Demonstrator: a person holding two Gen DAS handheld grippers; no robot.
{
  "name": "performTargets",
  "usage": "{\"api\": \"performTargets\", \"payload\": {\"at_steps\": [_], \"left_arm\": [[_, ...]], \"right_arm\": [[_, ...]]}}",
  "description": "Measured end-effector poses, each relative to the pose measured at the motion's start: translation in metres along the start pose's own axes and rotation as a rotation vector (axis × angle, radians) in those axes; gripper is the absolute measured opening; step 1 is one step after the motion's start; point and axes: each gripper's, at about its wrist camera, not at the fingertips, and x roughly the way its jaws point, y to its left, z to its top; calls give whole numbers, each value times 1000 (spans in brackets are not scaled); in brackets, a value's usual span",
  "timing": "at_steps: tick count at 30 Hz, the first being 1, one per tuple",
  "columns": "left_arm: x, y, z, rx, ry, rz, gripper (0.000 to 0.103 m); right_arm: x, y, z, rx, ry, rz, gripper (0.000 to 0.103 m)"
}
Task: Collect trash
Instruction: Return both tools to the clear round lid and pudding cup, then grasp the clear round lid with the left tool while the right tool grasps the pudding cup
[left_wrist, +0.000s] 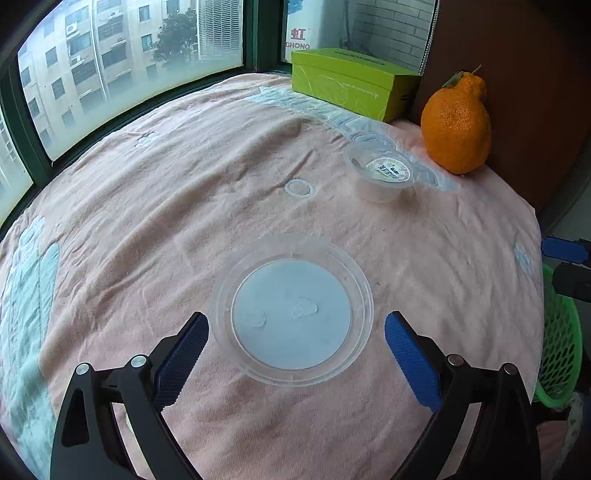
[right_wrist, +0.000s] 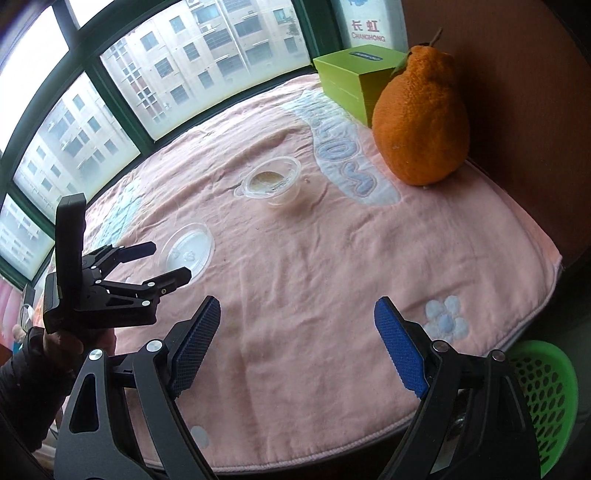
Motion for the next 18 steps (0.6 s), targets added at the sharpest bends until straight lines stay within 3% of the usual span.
{"api": "performTargets", "payload": {"at_steps": [7,11,18], "left_arm": [[8,2,1,12,19,-14,93],[14,0,2,31,18,20,94],[14,8,1,-3,-6,5,90]], "right_arm": [[15,14,12,-51,8,5,85],[25,16,23,-66,10,2,85],[49,24,48,-107,9,-13,85]]}}
